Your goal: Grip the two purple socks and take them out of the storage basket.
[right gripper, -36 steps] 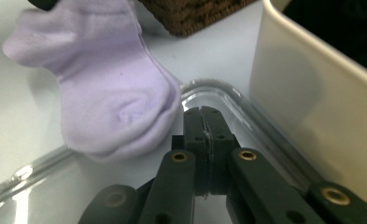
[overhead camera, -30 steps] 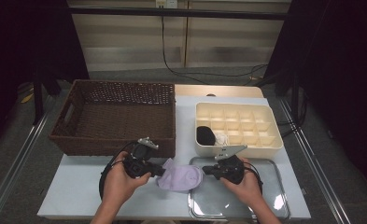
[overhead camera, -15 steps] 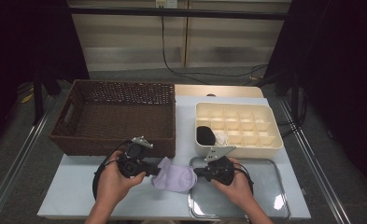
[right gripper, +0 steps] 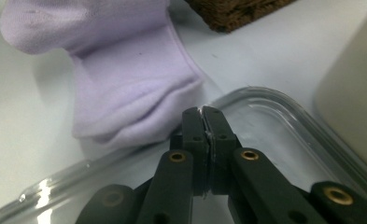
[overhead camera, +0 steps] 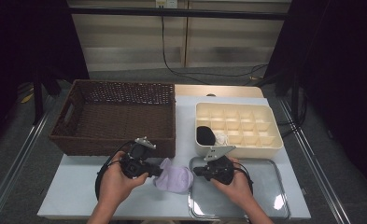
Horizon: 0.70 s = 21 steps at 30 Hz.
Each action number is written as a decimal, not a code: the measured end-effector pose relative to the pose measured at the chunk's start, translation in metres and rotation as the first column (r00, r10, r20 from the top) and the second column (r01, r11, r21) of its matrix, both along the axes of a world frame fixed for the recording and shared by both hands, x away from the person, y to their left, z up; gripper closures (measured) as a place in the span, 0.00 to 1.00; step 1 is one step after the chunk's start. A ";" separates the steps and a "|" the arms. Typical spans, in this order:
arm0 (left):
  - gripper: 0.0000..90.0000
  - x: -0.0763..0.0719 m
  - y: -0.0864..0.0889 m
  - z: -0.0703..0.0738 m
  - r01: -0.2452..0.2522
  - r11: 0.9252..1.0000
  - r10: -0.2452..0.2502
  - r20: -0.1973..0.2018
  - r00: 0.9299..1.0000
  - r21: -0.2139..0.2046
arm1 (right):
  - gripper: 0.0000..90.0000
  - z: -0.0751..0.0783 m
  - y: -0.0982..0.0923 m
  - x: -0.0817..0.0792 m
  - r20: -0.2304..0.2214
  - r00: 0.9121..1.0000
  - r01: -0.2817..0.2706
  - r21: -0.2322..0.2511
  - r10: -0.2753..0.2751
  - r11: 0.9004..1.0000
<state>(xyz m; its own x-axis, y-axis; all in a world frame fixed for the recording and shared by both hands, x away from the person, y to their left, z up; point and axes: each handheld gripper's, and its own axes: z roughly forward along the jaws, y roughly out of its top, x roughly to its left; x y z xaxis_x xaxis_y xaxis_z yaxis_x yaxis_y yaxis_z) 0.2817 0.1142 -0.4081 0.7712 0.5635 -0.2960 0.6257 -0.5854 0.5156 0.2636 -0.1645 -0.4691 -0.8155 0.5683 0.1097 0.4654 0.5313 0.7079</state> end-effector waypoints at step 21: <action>0.91 -0.002 -0.039 -0.017 0.043 0.999 -0.042 -0.022 0.999 0.032 | 0.97 0.000 -0.015 -0.009 -0.002 1.000 0.011 0.007 -0.011 1.000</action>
